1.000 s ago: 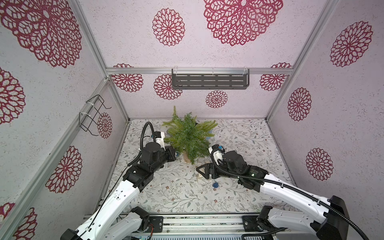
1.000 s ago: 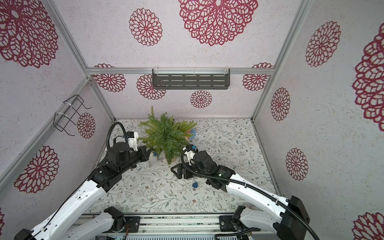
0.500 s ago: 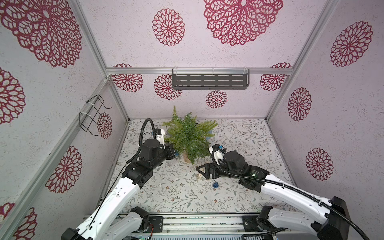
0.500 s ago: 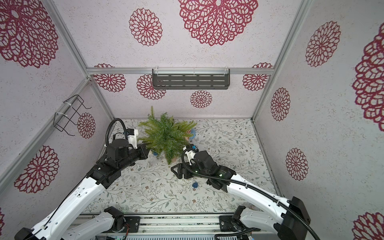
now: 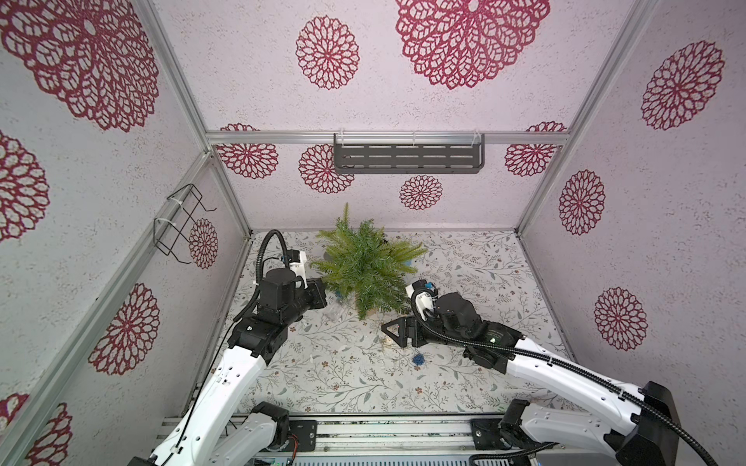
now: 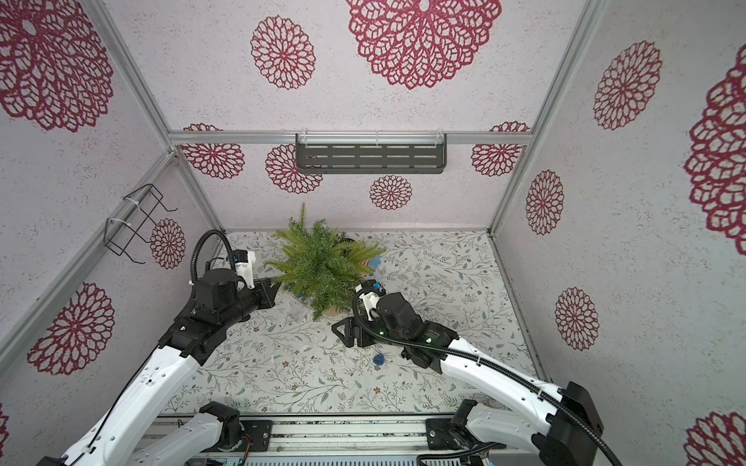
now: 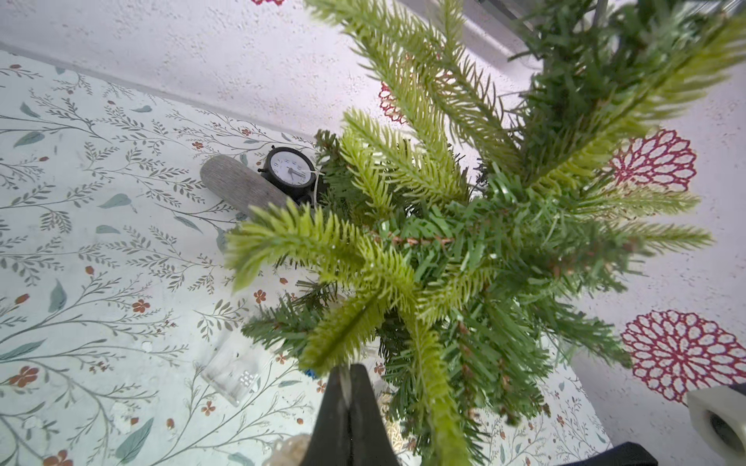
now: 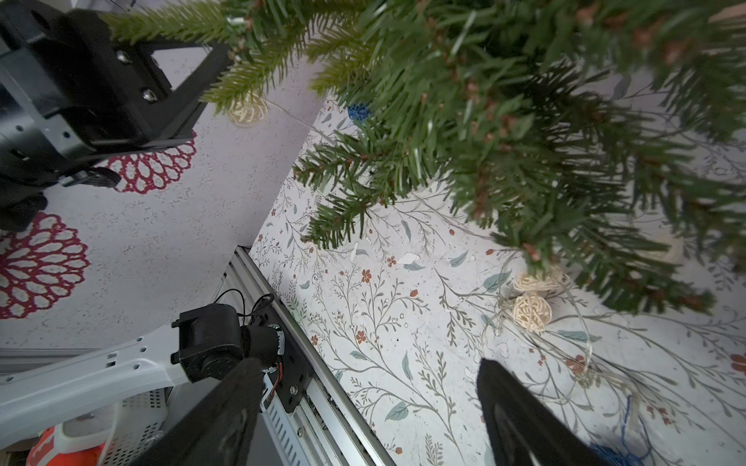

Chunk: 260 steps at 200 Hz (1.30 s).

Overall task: Remove string lights from the small christmas tree
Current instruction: Remove the light string from the Christmas tree.

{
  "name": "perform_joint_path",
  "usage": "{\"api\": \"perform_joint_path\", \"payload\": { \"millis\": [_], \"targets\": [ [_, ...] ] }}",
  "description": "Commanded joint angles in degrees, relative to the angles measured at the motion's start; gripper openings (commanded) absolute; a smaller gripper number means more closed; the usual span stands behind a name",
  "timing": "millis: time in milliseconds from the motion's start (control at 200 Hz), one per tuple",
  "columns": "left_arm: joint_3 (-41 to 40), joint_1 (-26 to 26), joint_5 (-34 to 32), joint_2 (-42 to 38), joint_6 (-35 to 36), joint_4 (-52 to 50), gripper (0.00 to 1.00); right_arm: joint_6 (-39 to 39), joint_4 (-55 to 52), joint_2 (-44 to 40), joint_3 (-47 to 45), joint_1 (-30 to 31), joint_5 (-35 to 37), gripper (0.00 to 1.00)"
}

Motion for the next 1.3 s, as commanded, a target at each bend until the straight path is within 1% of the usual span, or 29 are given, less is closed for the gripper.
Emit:
{"api": "perform_joint_path", "payload": {
  "millis": [0,205,430,630,1031,1296],
  "targets": [
    [2.0,0.5,2.6,-0.5,3.7,-0.6,0.0,-1.6,1.8,-1.1,1.1,0.2,0.5,0.87],
    [1.7,1.2,4.0,-2.1,7.1,-4.3,0.0,-1.8,1.9,-0.5,1.3,0.2,0.5,0.87],
    [-0.3,3.8,8.2,-3.3,10.0,-3.5,0.0,-2.7,1.8,0.8,2.3,0.2,0.0,0.87],
    [-1.9,6.2,12.2,-3.4,9.5,-1.8,0.0,-2.7,2.0,1.1,2.2,0.2,0.0,0.87],
    [-4.9,8.2,12.8,-3.0,8.1,-2.4,0.0,-2.7,2.3,1.0,1.6,0.2,0.2,0.87],
    [-6.8,8.5,12.9,-3.1,6.9,-2.0,0.0,-2.7,2.6,0.8,1.3,0.2,0.1,0.87]
  ]
}}
